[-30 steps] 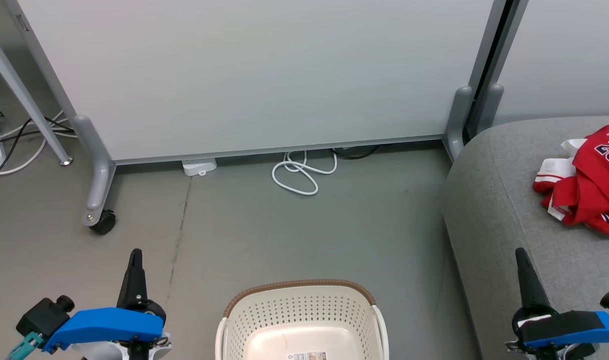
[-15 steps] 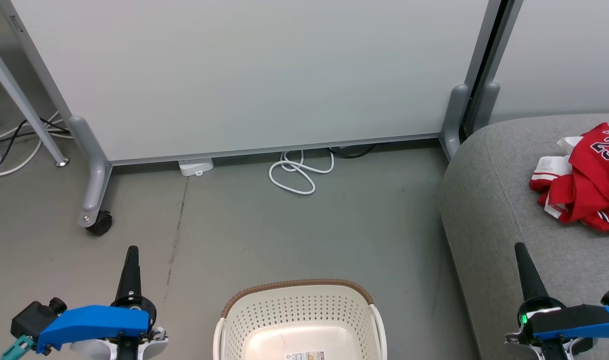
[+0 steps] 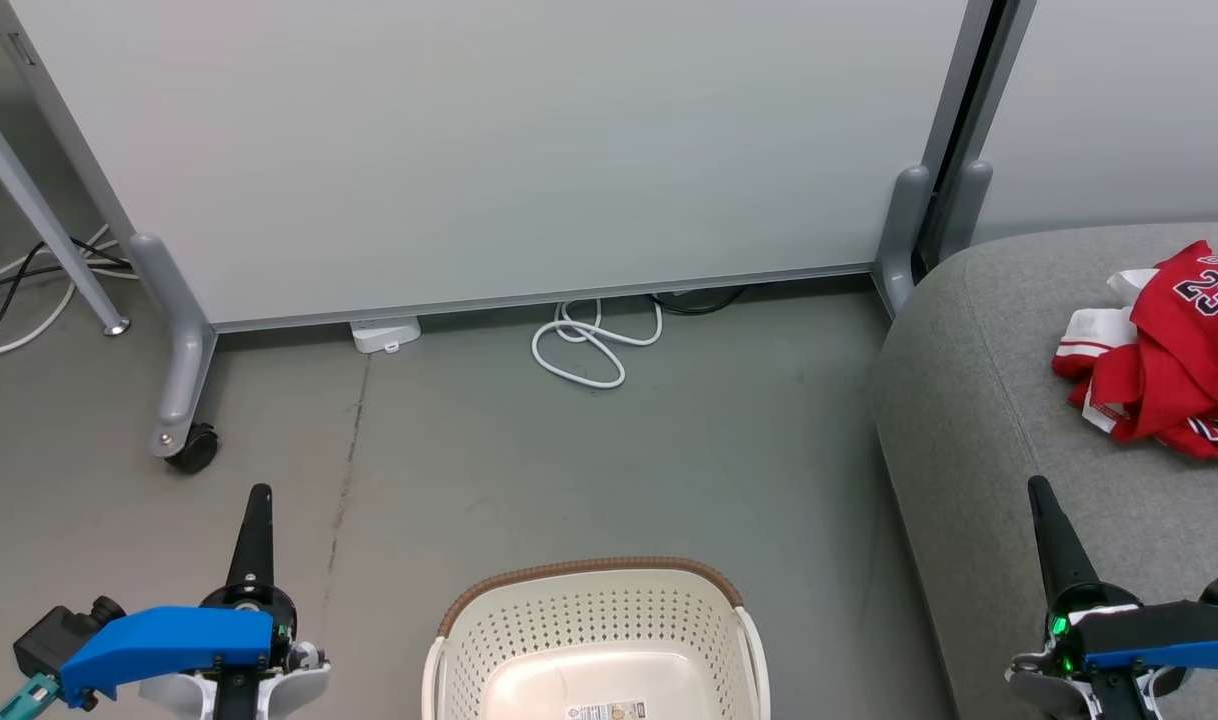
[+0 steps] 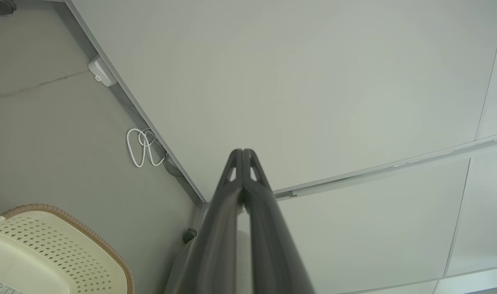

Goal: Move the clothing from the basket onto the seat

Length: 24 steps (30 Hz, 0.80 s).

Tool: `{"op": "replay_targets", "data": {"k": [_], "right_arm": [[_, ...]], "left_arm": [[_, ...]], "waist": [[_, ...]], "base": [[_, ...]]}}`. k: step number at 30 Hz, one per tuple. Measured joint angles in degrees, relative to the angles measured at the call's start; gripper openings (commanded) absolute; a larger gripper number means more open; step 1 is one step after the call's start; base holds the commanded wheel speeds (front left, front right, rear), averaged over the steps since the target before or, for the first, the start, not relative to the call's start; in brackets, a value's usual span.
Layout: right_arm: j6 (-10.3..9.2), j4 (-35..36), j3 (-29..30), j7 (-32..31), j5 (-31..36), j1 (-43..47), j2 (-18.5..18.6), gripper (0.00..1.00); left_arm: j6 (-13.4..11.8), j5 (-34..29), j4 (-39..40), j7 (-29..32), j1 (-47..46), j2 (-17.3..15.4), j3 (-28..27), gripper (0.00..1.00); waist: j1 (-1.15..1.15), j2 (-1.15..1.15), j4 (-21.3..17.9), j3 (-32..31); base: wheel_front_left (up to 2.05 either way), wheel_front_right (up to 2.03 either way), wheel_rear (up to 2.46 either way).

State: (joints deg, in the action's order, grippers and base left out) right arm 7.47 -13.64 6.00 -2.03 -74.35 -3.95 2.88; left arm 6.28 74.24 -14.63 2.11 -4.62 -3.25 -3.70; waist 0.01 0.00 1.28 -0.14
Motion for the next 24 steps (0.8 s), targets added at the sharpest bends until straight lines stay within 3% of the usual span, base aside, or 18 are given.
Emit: {"op": "replay_targets", "data": {"k": [24], "right_arm": [[0.0,-0.22,0.33,-2.96,-11.6,-1.2,0.0,0.0]], "left_arm": [[0.67,11.77,0.25,2.88,-0.8,0.25,-1.81,0.0]], "waist": [[-0.01,0.0,-0.79,0.2]], "base": [[0.0,0.0,0.0]]}}
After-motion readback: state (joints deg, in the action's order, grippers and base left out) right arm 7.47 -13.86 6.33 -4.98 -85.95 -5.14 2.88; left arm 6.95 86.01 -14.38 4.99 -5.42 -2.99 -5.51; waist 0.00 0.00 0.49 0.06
